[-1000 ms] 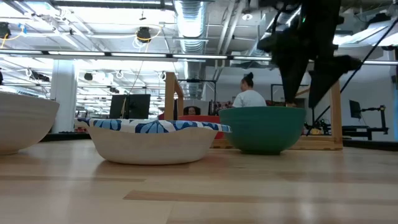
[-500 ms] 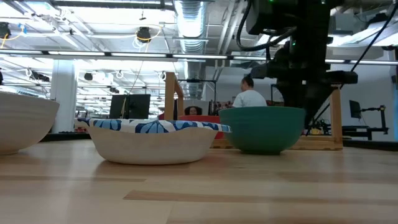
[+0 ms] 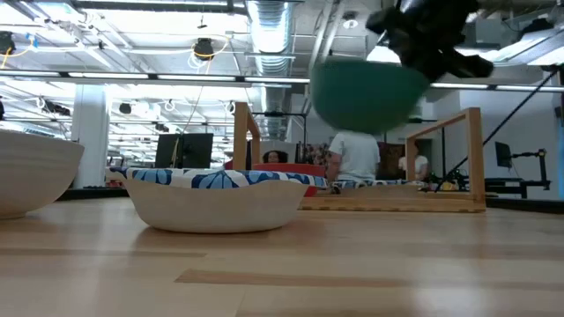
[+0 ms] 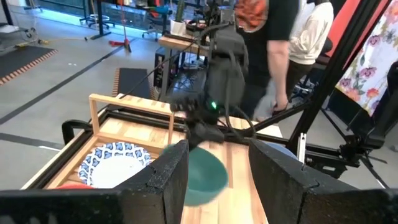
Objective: Place and stack bowls onto a shelf
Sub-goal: Stack the green bowl on top of the orange bowl on the shelf
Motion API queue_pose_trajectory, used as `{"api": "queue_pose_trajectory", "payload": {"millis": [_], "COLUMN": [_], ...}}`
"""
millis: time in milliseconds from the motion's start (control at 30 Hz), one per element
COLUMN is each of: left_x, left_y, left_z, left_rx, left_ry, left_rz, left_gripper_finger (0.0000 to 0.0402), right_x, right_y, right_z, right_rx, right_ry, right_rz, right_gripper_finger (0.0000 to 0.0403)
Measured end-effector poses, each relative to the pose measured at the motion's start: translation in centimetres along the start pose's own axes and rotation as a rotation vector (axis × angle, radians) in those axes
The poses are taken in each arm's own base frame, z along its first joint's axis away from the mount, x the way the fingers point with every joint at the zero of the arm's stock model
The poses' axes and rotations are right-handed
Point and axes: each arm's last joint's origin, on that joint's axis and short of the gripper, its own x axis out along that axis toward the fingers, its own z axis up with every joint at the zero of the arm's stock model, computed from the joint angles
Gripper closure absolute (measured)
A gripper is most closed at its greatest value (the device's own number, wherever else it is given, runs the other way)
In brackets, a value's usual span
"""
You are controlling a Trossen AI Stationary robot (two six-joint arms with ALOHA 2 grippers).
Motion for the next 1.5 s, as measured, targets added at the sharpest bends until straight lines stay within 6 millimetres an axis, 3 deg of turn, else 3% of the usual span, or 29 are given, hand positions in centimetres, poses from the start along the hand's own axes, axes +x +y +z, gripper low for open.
{"api": "queue_pose_trajectory", "payload": {"millis": [100, 233, 567, 733, 900, 1200, 1500], "left_x": [0.0, 0.0, 0.0, 0.0, 0.0, 0.0, 0.0], "left_y": [0.0, -0.1, -0.1, 0.0, 0.1, 0.1, 0.1], "left_z": [0.3, 0.4, 0.4, 0.4, 0.4, 0.4, 0.4], "left_rx": [0.004, 0.012, 0.029, 0.030, 0.014, 0.013, 0.012], "left_ry": [-0.027, -0.037, -0.035, -0.038, -0.043, -0.044, -0.044], "left_rz": [-0.004, -0.006, -0.013, 0.003, 0.037, 0.041, 0.042], "left_gripper_finger": [0.0249, 0.0249, 0.0249, 0.0249, 0.0249, 0.0249, 0.0249], "right_x": [-0.6, 0.2, 4.1, 6.6, 9.6, 12.7, 13.3], "right_y": [-0.6, -0.8, 0.1, -0.2, -0.3, 0.6, 1.1], "right_z": [2.5, 5.9, 14.4, 17.2, 18.1, 17.9, 18.2], "right_rx": [0.049, 0.069, 0.034, 0.067, 0.086, 0.086, 0.082], "right_ry": [-0.070, -0.115, -0.127, -0.131, -0.065, -0.008, -0.031], "right_rz": [0.047, 0.096, 0.014, -0.040, -0.082, -0.104, -0.076], "right_gripper_finger": [0.0374, 0.0374, 0.0374, 0.0374, 0.0374, 0.0373, 0.0310]}}
